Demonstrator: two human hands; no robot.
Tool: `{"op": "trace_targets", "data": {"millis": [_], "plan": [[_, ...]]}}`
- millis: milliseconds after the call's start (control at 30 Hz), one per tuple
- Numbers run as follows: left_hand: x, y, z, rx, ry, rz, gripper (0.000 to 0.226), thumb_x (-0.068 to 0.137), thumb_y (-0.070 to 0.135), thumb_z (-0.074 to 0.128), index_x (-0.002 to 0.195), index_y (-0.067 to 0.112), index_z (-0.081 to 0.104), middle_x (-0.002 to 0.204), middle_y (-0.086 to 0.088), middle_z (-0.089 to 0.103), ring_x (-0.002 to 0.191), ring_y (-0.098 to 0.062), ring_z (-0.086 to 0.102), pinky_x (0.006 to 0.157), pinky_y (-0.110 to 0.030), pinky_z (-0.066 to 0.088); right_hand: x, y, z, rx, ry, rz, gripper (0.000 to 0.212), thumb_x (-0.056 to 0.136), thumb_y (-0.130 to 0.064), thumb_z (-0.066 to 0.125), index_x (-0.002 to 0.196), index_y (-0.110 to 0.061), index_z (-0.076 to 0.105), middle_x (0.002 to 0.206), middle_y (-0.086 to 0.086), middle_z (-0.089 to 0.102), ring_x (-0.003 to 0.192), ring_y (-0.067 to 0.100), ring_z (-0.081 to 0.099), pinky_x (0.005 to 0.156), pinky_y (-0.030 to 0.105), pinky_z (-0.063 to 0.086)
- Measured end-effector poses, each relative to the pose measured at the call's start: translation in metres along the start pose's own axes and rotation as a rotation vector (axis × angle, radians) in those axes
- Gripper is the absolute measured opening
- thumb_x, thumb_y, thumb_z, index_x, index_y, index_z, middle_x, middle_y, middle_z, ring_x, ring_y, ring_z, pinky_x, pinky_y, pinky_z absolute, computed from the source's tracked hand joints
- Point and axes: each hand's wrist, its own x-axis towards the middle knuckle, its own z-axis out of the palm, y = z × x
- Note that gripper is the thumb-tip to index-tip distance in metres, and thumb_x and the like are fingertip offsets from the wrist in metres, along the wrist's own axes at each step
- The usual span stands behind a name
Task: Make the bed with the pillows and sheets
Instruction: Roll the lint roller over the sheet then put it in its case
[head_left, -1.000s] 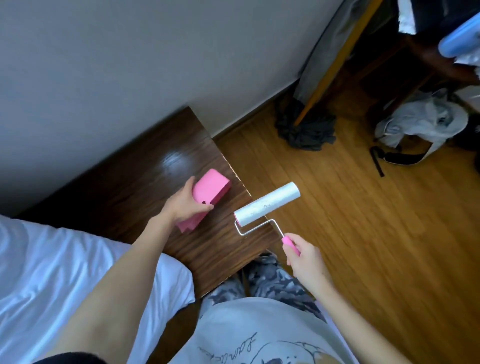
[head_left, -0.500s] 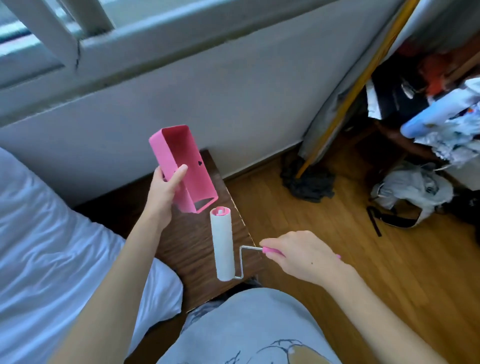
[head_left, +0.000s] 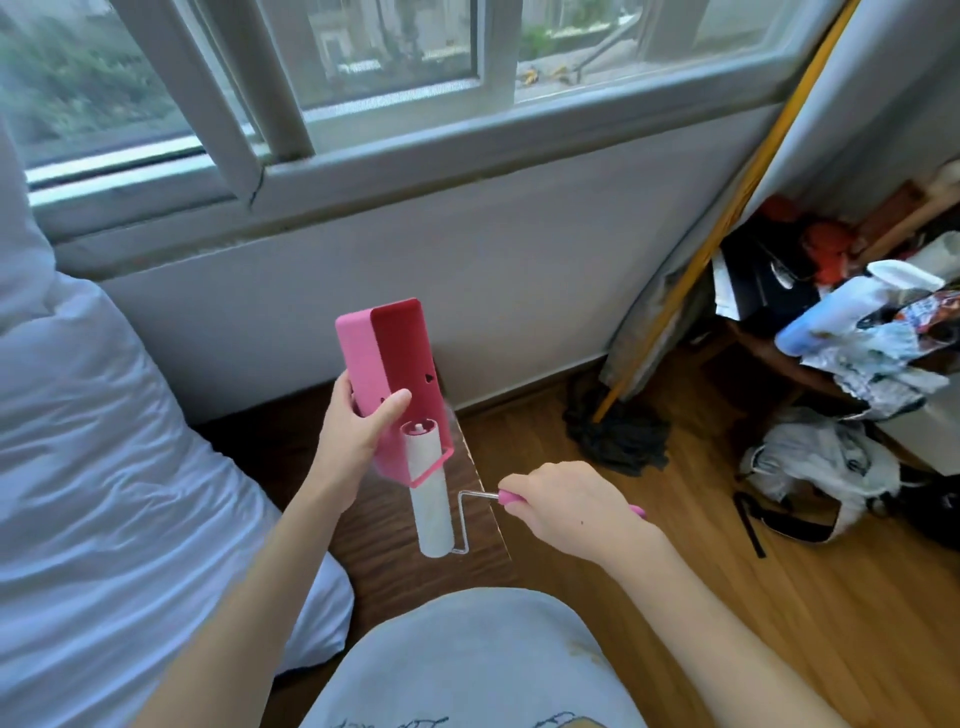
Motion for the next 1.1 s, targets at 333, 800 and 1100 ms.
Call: {"op": "trace_targets", "data": {"millis": [333,800,1100], "plan": [[-0.032,-0.020,0.009,0.212,-0.126,0.011,0.075,0.076,0.036,0.079,0.135,0.032,0.034,0.115,0.019,0.052,0.103,-0.005,0.057,0.069,-0.013,0.044,0.004,-0.006,0.009,0.141,0.072,0.107,0.034,0.100,-0.047,0.036,0.114,-0.024,0.058,0.092,-0.008,0.065,0.073,0.009,0.059,0.063,0.016,0.047],[0.018,-0.056,-0.029,0.526,-0.229,-0.117,0.077,0.078,0.047,0.075,0.141,0.027,0.035,0.124,0.006,0.055,0.098,-0.012,0.059,0.067,-0.020,0.046,0.054,-0.020,0.049,0.494,-0.070,0.292,0.024,0.098,-0.046,0.045,0.100,-0.028,0.060,0.079,-0.014,0.058,0.071,0.004,0.057,0.059,0.017,0.041],[0.146,-0.105,-0.055,1.115,-0.237,-0.024,0.107,0.068,0.069,0.069,0.152,0.028,0.017,0.126,-0.009,0.049,0.114,-0.027,0.050,0.087,-0.041,0.046,0.178,-0.042,0.120,0.840,-0.048,0.537,0.027,0.097,-0.046,0.042,0.080,-0.030,0.055,0.075,-0.009,0.062,0.073,0.013,0.060,0.072,0.034,0.050]]}}
